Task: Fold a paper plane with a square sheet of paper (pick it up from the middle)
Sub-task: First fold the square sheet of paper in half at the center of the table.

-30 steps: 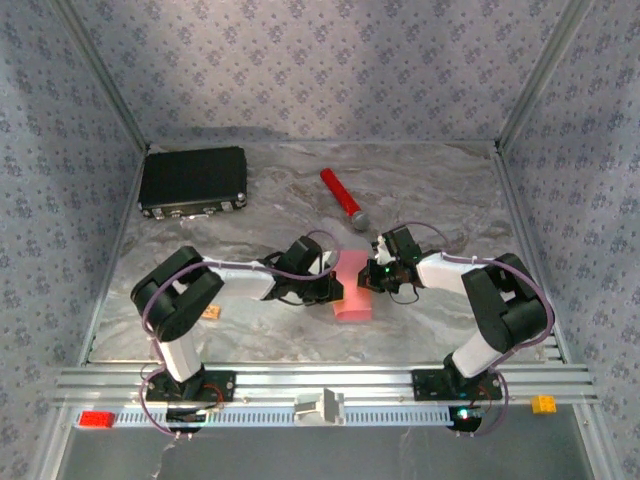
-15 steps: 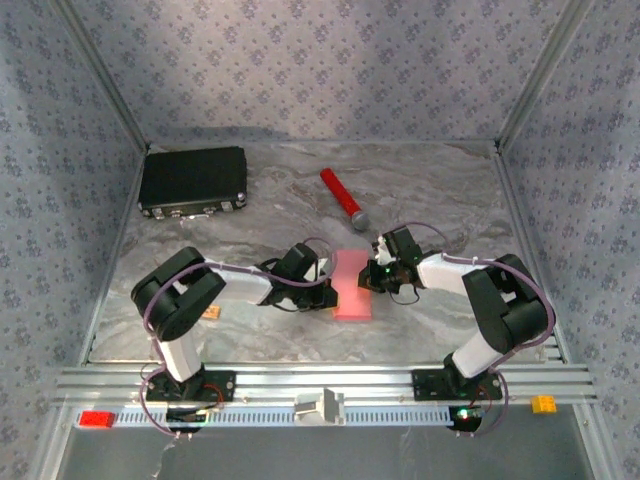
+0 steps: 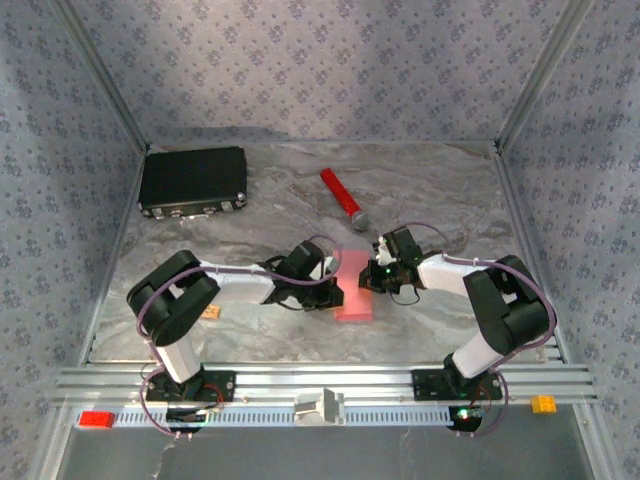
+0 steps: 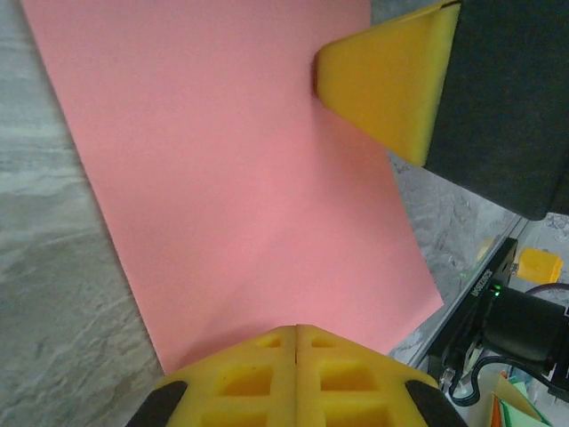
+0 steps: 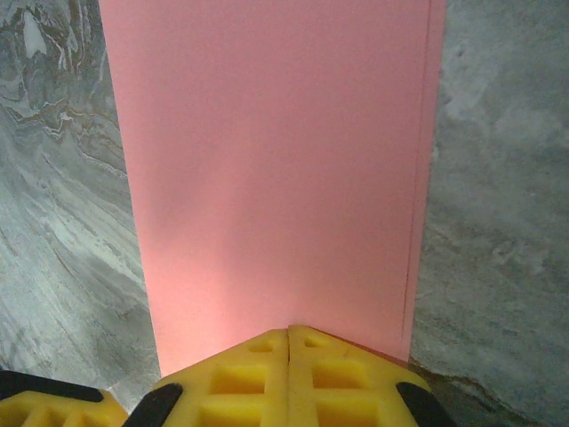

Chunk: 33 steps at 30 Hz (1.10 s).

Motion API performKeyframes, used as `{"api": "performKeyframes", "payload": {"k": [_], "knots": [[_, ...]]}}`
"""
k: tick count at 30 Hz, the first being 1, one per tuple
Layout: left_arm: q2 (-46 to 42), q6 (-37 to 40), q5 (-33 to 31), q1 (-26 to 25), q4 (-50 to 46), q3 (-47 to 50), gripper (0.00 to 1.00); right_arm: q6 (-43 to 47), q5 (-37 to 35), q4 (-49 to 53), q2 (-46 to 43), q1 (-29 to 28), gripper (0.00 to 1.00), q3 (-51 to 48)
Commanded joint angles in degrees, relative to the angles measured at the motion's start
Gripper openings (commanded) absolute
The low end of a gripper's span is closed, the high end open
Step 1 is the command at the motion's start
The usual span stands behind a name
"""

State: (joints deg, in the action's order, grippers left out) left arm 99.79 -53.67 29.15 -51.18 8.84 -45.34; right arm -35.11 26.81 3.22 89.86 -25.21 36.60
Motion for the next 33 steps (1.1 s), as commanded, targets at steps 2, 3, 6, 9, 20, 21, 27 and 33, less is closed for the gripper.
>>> {"api": "performKeyframes", "payload": {"k": [2, 3, 6, 9, 20, 21, 27, 33], "knots": [[2.59, 0.46, 0.63, -0.65, -1.04, -0.07, 0.05, -0.47, -4.89, 6.61, 1.11, 0.0, 0.0, -2.31], [2.69, 0.81, 0.44, -0.76, -1.43, 0.28, 0.05, -0.47, -4.9, 6.6, 1.1, 0.0, 0.0, -2.32], [2.21, 2.21, 0.85, -1.2, -3.15, 1.39, 0.05, -0.43, -4.91, 6.66, 1.22, 0.04, 0.0, -2.32], [1.49, 4.86, 0.82, -2.05, -6.73, 1.57, 0.05, -0.47, -4.88, 6.52, 1.59, 0.08, 0.0, -2.25], [-1.94, 6.62, -0.49, -3.64, -8.23, 4.65, 0.05, -0.46, -4.91, 6.62, 1.53, 0.22, 0.0, -2.23], [-2.16, 6.82, -0.52, -3.9, -8.3, 4.67, 0.05, -0.43, -4.89, 6.57, 1.46, 0.24, 0.0, -2.32], [-3.12, 9.47, -3.27, -5.03, -13.79, 2.99, 0.04, -0.4, -4.83, 6.47, 1.37, 0.21, 0.0, -2.32], [-10.54, 9.88, -8.94, -5.79, -15.61, 2.38, 0.03, -0.45, -4.14, 6.08, 1.11, 0.08, 0.0, -2.23]]}}
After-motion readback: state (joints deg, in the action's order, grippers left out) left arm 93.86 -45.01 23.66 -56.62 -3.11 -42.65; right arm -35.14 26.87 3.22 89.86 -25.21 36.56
